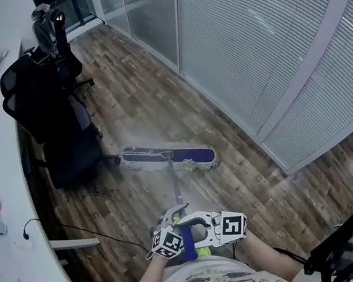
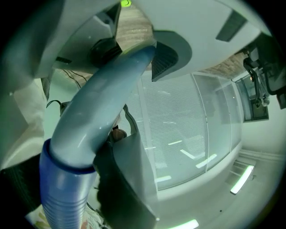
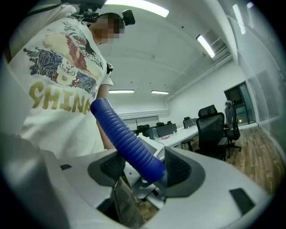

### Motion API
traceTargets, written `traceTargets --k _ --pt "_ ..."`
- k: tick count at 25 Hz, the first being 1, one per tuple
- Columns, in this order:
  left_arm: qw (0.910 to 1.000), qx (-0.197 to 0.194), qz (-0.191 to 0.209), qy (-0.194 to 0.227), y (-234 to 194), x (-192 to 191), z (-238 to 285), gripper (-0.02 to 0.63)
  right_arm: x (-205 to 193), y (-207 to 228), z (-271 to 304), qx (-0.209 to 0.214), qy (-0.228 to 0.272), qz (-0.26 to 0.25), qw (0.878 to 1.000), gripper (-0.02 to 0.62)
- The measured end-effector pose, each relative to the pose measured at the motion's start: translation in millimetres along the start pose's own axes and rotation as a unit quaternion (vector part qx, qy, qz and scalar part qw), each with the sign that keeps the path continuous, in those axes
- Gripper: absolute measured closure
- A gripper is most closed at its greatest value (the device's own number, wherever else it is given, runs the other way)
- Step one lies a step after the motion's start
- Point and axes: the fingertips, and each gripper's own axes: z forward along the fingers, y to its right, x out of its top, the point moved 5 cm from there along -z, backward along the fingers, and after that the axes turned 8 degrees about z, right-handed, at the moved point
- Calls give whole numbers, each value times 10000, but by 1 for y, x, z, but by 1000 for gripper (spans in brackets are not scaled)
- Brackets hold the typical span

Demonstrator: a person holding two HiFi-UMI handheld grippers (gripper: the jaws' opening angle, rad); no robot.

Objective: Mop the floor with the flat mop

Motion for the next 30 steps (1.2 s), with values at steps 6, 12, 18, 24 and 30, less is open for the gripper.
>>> traceTargets --k 6,12,18,24,30 --pt "9992 36 -345 212 -96 -11 14 462 43 86 19 -174 291 157 9993 337" --pt "9997 -113 -146 182 -174 -28 30 463 67 162 35 -243 363 43 9990 337" --pt "9987 -346 358 -71 -220 -30 61 474 80 215 25 -150 266 -28 9995 337" --pt "9999 -154 53 -47 -296 -21 113 474 112 297 -7 -27 488 -64 9988 337" --pt "9997 -113 26 -224 -391 -15 182 474 148 404 -46 128 598 30 9981 337"
